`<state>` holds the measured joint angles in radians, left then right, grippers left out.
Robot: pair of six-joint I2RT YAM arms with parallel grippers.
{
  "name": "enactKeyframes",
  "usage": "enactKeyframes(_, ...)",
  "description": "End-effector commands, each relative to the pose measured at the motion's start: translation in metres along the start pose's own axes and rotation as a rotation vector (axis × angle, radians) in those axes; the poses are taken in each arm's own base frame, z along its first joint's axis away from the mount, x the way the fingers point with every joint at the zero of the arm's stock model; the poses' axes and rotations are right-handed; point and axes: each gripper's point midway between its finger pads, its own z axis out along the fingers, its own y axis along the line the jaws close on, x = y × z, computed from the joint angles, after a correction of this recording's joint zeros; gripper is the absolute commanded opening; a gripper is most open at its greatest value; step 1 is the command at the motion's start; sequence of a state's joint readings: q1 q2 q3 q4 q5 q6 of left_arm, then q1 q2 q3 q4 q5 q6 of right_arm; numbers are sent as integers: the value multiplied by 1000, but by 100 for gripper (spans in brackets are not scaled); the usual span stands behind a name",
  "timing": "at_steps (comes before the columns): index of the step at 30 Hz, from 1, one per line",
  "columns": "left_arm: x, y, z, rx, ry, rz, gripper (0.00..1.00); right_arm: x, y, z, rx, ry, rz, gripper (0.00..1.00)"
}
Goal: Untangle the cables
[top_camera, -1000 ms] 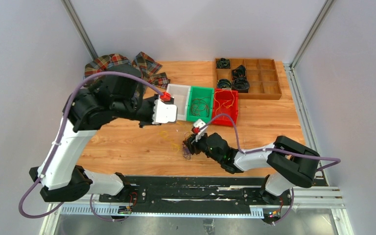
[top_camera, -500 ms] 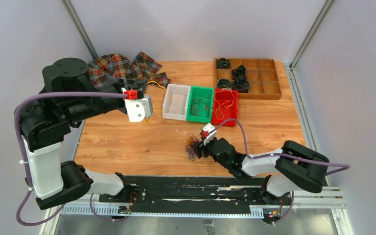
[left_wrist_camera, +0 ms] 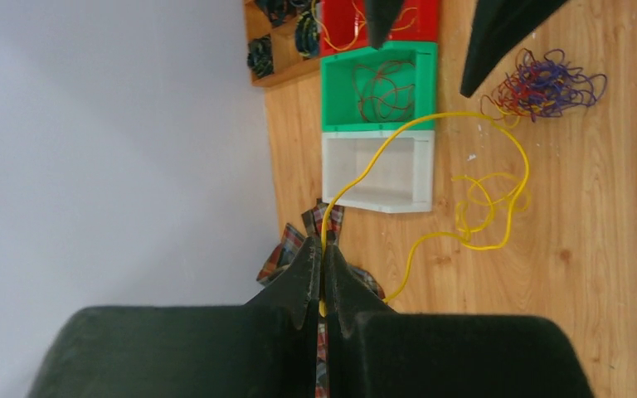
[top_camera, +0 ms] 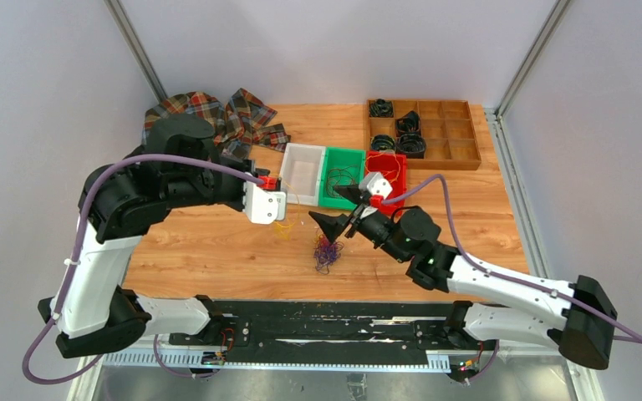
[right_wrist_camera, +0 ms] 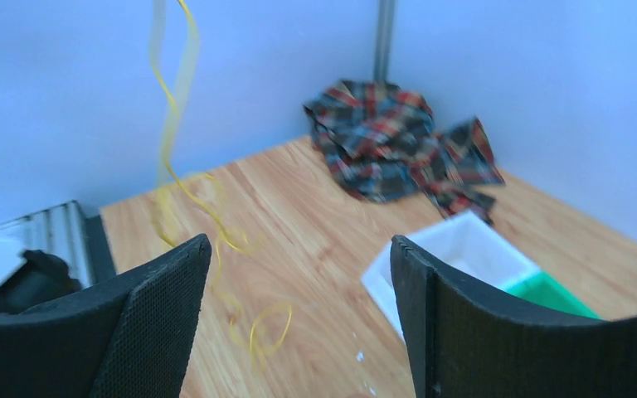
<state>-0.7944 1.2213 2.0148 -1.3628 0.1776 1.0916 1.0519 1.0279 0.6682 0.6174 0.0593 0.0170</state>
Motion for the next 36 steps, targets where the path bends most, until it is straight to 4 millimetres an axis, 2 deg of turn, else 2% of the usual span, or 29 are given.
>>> enactKeyframes(1,-4,-10,2,27,-40,69,1,-30,38,-5,-215,-7,-34,79)
enactKeyframes(6,-4,-19,3,51,-61,115,0,-47,55,-2,-316,-10,-44,80)
enactKeyframes(11,-5,-22,2,58,-72,160,0,-49,73,8,-408,12,-21,80)
enactKeyframes(16,-7,-28,2,71,-96,208,0,-44,86,28,-466,32,24,81)
enactKeyframes(20,-11,-29,0,73,-122,229,0,-31,94,49,-496,97,52,81)
enactKeyframes(25,-18,-29,-3,69,-156,256,0,-9,93,76,-485,158,62,81)
enactKeyframes(29,-24,-29,-7,64,-186,263,0,-10,95,89,-507,122,92,81)
enactKeyframes(31,-24,-30,-9,62,-188,264,1,-13,96,92,-519,100,100,69)
enactKeyframes(33,-22,-31,-9,60,-180,265,1,-15,95,92,-533,85,118,43)
enactKeyframes(36,-17,-29,-8,35,-155,262,0,-22,80,88,-510,58,169,4)
